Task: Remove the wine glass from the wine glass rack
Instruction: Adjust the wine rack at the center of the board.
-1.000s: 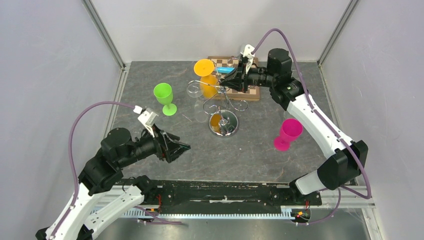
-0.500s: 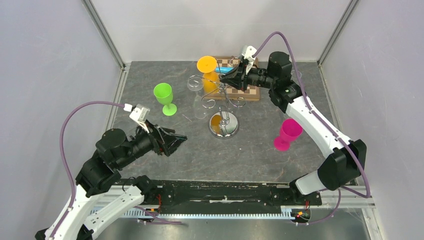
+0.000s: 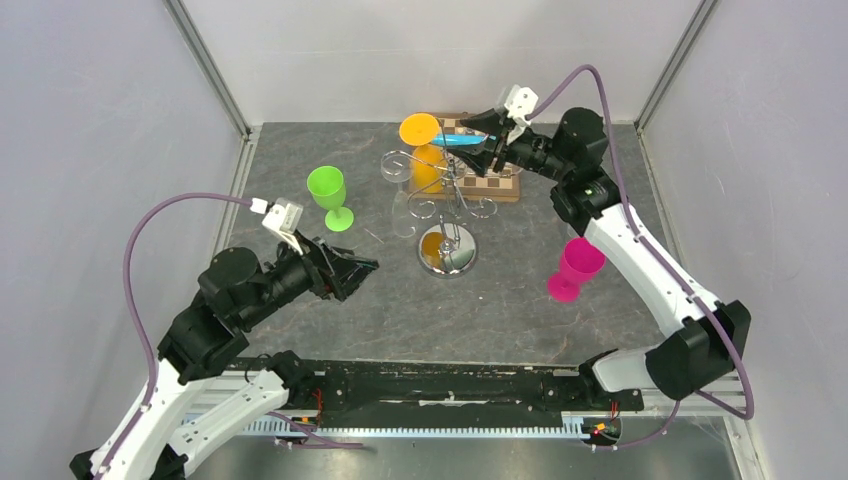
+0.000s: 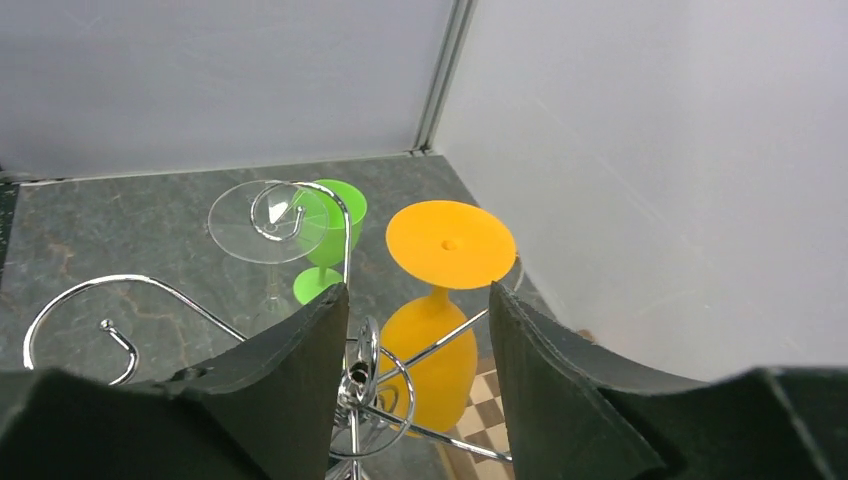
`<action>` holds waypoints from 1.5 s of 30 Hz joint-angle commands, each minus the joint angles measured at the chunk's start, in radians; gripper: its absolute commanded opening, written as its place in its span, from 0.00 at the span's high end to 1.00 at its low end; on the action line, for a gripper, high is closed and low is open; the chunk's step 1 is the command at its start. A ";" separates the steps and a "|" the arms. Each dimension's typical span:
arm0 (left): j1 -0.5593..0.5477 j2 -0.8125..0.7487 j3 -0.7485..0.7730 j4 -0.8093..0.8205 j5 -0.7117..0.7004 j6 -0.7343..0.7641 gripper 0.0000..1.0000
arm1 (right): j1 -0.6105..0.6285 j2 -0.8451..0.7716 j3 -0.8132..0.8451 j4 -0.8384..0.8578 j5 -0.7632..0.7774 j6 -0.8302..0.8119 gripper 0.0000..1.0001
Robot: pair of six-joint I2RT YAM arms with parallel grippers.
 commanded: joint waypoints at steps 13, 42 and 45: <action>0.005 0.196 0.136 0.182 -0.117 -0.104 0.21 | -0.005 -0.260 -0.115 0.095 0.243 0.063 0.25; 0.269 0.505 0.251 0.268 0.083 -0.399 0.29 | -0.005 -0.676 -0.384 -0.047 0.325 0.335 0.27; 0.285 0.529 0.248 0.296 0.127 -0.433 0.32 | -0.004 -0.695 -0.391 -0.049 0.324 0.330 0.28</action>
